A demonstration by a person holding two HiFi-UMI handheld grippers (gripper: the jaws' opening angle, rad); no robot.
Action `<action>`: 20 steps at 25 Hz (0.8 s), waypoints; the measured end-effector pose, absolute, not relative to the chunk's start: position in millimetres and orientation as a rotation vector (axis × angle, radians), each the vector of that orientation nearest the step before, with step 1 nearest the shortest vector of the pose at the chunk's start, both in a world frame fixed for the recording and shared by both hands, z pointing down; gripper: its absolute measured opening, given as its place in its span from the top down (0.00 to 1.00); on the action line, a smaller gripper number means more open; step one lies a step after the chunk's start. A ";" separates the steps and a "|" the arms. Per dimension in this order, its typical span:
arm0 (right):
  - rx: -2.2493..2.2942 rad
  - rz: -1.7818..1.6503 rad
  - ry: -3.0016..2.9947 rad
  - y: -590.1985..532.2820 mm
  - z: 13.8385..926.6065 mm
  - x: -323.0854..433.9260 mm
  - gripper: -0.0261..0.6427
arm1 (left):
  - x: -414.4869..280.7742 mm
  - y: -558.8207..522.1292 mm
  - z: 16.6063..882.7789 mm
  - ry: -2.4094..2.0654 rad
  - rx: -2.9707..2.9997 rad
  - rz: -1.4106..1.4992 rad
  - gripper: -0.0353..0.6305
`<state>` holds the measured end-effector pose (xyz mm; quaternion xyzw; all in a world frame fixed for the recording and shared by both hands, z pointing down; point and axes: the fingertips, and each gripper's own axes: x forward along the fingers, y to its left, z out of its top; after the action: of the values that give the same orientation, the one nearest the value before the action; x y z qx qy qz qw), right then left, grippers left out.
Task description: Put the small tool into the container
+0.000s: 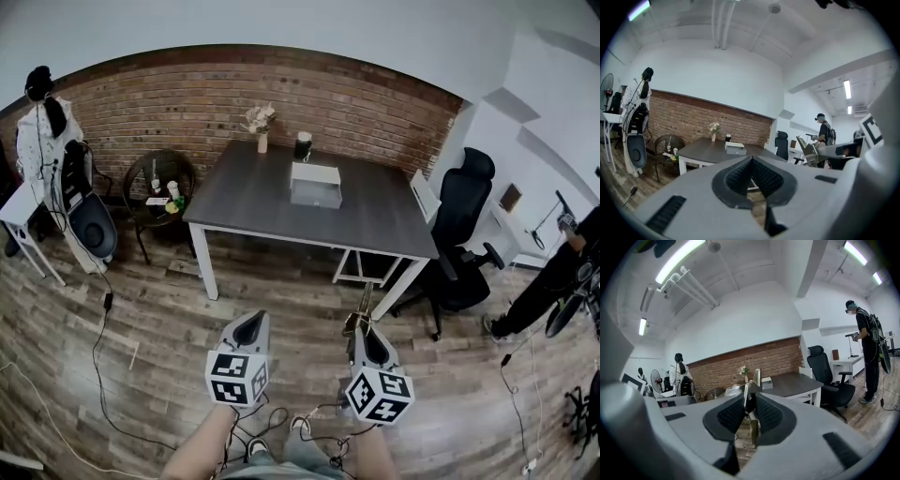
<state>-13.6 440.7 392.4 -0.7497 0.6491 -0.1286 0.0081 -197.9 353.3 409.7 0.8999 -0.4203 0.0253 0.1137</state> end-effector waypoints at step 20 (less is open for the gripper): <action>-2.280 -0.340 2.038 273.7 374.0 116.3 0.87 | -96.9 183.7 382.8 -1.390 2.632 0.023 0.95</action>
<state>116.3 273.7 374.0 -0.7406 0.6620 -0.1105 0.0320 -96.9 183.7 382.8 0.8812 -0.4654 0.0076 0.0827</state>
